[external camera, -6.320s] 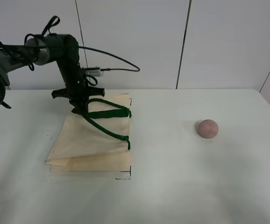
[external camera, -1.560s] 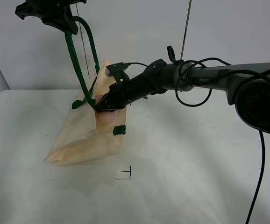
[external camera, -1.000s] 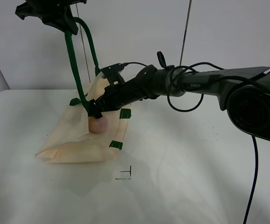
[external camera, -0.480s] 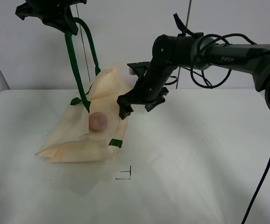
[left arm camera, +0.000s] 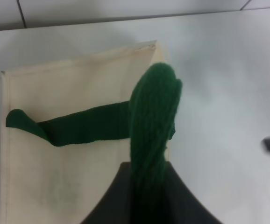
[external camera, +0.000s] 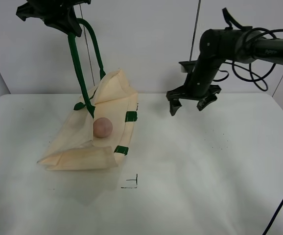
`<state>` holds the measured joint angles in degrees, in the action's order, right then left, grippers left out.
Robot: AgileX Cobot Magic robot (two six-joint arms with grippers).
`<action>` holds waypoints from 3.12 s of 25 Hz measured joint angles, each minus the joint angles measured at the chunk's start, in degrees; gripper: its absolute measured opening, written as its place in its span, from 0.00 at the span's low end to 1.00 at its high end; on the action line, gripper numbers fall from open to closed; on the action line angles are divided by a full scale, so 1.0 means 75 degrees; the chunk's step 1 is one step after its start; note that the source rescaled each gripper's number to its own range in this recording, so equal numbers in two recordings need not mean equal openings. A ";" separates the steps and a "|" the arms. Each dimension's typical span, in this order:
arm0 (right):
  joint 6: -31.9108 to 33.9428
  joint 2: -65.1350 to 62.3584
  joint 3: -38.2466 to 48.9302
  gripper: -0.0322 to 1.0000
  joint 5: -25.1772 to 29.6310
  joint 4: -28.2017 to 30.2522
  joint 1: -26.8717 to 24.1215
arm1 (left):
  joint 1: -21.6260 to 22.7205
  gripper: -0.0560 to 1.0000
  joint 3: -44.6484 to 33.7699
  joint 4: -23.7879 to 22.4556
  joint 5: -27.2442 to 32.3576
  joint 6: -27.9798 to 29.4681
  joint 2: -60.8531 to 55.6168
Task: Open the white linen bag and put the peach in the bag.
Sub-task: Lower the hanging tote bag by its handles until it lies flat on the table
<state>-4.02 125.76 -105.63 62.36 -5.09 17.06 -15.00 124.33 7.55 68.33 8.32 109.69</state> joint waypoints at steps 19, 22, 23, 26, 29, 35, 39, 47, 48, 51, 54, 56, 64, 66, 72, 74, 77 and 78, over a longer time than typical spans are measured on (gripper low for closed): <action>0.0052 -0.0550 0.0712 1.00 0.0950 0.0138 -0.2012 | 0.0000 0.05 0.0000 0.0000 0.0000 0.0000 0.0000; 0.0052 -0.1364 0.1766 1.00 0.0950 0.0138 -0.2003 | 0.0000 0.05 0.0000 0.0000 0.0000 0.0000 0.0000; 0.0052 -0.1679 0.2230 1.00 0.0950 0.0138 -0.2003 | 0.0000 0.05 0.0000 0.0000 0.0000 0.0000 0.0000; 0.0052 -0.2979 0.3688 1.00 0.0950 0.0138 -0.1988 | 0.0000 0.05 0.0000 0.0000 0.0000 0.0000 0.0000; 0.0052 -0.4340 0.5189 1.00 0.0974 0.0138 -0.1977 | 0.0000 0.05 0.0000 0.0000 0.0000 0.0000 0.0000; 0.0052 -0.7375 0.7883 1.00 0.0878 0.0138 -0.1977 | 0.0000 0.05 0.0000 0.0000 0.0000 0.0000 0.0000; 0.0052 -0.9558 0.9097 1.00 0.0432 0.0138 -0.1977 | 0.0000 0.05 0.0000 0.0000 0.0000 0.0000 0.0000; 0.0052 -1.3976 1.0169 1.00 -0.0516 0.0174 -0.1977 | 0.0000 0.05 0.0000 0.0000 0.0000 0.0000 0.0000; 0.0052 -1.4341 1.0243 1.00 -0.0508 0.0201 -0.1977 | 0.0000 0.05 0.0000 0.0000 0.0000 0.0000 0.0000; 0.0101 -1.5381 1.0303 1.00 -0.0501 0.0251 -0.1977 | 0.0000 0.05 0.0000 0.0000 0.0000 0.0000 0.0000; 0.0217 -1.6090 1.0309 1.00 -0.0501 0.0391 -0.1977 | 0.0000 0.05 0.0000 0.0000 0.0000 0.0000 0.0000; 0.0297 -1.6489 1.0309 1.00 -0.0501 0.0432 -0.1977 | 0.0000 0.05 0.0000 0.0000 0.0000 0.0000 0.0035; 0.0330 -1.6812 1.0309 1.00 -0.0501 0.0459 -0.1977 | 0.0000 0.05 -0.0465 0.0057 -0.0021 0.0000 0.0885; 0.0330 -1.6812 1.0309 1.00 -0.0501 0.0459 -0.1977 | 0.0000 0.05 -0.0582 0.0101 -0.0021 0.0000 0.1246; 0.0330 -1.6812 1.0309 1.00 -0.0501 0.0459 -0.1977 | 0.0000 0.05 -0.0618 0.0115 -0.0030 -0.0112 0.2419; 0.0330 -1.6812 1.0309 1.00 -0.0501 0.0459 -0.1977 | 0.0000 0.05 -0.0626 0.0115 -0.0030 -0.0283 0.2727; 0.0330 -1.6812 1.0309 1.00 -0.0501 0.0459 -0.1977 | 0.0000 0.14 -0.0632 0.0099 -0.0030 -0.0550 0.2893; 0.0330 -1.6812 1.0309 1.00 -0.0501 0.0459 -0.1977 | 0.0000 0.23 -0.0632 0.0099 -0.0030 -0.0576 0.2893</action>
<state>-1.54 -0.33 -28.31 58.61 -1.64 2.23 -15.00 119.59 8.29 68.11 4.00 131.39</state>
